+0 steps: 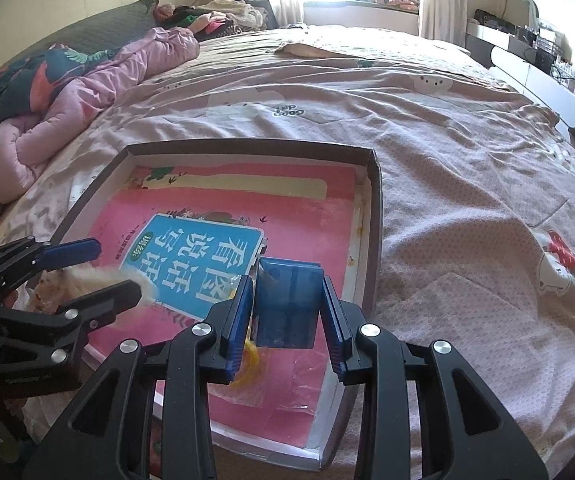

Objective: Organize jewelry
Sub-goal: 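Carry the claw clip into the tray with the left gripper while the right gripper places the blue box there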

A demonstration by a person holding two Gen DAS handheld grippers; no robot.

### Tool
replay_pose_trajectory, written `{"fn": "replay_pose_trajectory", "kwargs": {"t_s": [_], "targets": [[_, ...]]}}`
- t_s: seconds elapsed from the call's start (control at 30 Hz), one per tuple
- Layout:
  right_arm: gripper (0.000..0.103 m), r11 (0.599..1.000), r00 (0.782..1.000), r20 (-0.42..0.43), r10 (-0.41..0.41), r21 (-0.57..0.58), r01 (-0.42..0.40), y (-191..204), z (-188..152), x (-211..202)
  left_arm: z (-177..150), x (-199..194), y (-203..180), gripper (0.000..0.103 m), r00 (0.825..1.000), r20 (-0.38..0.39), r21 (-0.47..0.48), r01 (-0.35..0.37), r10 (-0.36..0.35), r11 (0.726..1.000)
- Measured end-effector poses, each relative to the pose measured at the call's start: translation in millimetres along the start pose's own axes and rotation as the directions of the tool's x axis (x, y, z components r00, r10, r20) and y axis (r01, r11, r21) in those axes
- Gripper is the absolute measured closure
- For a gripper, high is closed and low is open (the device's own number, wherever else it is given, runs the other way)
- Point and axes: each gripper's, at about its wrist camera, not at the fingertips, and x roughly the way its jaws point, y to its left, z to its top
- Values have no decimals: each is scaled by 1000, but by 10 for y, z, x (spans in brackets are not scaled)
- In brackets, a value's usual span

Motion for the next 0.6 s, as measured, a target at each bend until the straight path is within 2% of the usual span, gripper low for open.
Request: {"fn": "replay_pose_trajectory", "kwargs": {"t_s": [0.23, 0.4, 0.5, 0.6], "targets": [[70, 1000, 1000, -6, 8, 11, -8, 19, -31, -8, -92, -80, 63, 38, 1000, -4, -7, -11, 11, 1000], [70, 1000, 1000, -11, 7, 8, -7, 34, -62, -32, -150, -246, 92, 33, 1000, 13, -23, -4, 5, 1000], [59, 1000, 1000, -5, 10, 19, -10, 30, -89, -76, -192, -301, 88, 31, 1000, 7, -22, -6, 6, 1000], [56, 1000, 1000, -4, 11, 21, -11, 38, -108, -123, -239, -354, 86, 30, 1000, 6, -25, -13, 13, 1000]]}}
